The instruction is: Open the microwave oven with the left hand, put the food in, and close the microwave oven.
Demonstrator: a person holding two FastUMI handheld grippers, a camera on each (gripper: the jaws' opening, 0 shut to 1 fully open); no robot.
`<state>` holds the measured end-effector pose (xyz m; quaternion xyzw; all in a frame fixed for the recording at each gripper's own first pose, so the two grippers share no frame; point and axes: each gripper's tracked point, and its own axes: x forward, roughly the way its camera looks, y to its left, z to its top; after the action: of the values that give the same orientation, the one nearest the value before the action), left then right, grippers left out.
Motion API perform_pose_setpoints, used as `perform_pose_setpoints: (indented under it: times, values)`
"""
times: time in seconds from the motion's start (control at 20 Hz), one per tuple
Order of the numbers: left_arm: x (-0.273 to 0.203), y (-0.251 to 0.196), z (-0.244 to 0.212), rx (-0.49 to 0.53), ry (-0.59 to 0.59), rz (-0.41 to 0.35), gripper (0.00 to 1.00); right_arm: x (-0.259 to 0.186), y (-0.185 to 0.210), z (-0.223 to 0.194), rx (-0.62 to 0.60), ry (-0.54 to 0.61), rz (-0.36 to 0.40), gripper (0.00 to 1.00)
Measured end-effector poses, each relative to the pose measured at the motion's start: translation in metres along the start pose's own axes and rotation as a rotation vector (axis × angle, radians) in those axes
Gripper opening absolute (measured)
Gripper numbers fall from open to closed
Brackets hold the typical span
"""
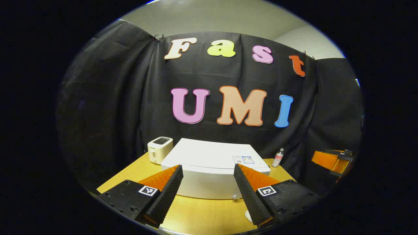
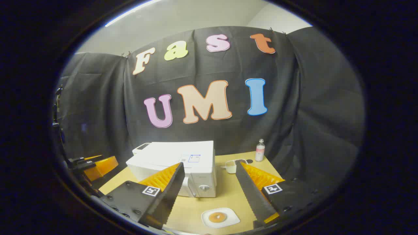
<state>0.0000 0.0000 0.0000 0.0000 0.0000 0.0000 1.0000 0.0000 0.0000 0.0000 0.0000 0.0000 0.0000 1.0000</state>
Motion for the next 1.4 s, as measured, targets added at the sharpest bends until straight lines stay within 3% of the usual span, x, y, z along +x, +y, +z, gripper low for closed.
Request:
perform_pose_setpoints:
  times: [0.05, 0.1, 0.15, 0.55, 0.6, 0.65, 0.85, 1.4]
  values:
    - [0.000, -0.004, -0.003, -0.011, 0.009, -0.007, 0.95, 0.001, -0.003, -0.002, -0.004, 0.002, -0.003, 0.99]
    - [0.000, -0.009, -0.005, -0.021, 0.012, -0.013, 0.95, 0.002, -0.005, -0.001, -0.011, 0.003, -0.005, 0.92]
    - [0.002, -0.012, -0.007, -0.026, 0.018, -0.015, 0.95, 0.002, -0.008, -0.002, -0.018, 0.003, -0.007, 0.92]
    - [0.008, -0.022, -0.012, -0.054, 0.036, -0.036, 0.95, 0.012, -0.010, -0.002, 0.002, 0.012, 0.024, 0.92]
    - [0.010, -0.024, -0.014, -0.054, 0.039, -0.043, 0.99, 0.014, -0.009, -0.001, 0.006, 0.014, 0.029, 0.92]
    - [0.011, -0.027, -0.015, -0.052, 0.041, -0.051, 0.95, 0.015, -0.010, -0.003, 0.009, 0.018, 0.034, 0.92]
    - [0.025, -0.043, -0.021, -0.024, 0.050, -0.079, 0.95, 0.017, -0.018, -0.003, 0.004, 0.023, 0.026, 0.92]
    - [0.066, -0.078, -0.087, 0.019, 0.142, -0.228, 0.95, 0.009, -0.045, -0.005, 0.016, 0.028, -0.041, 0.92]
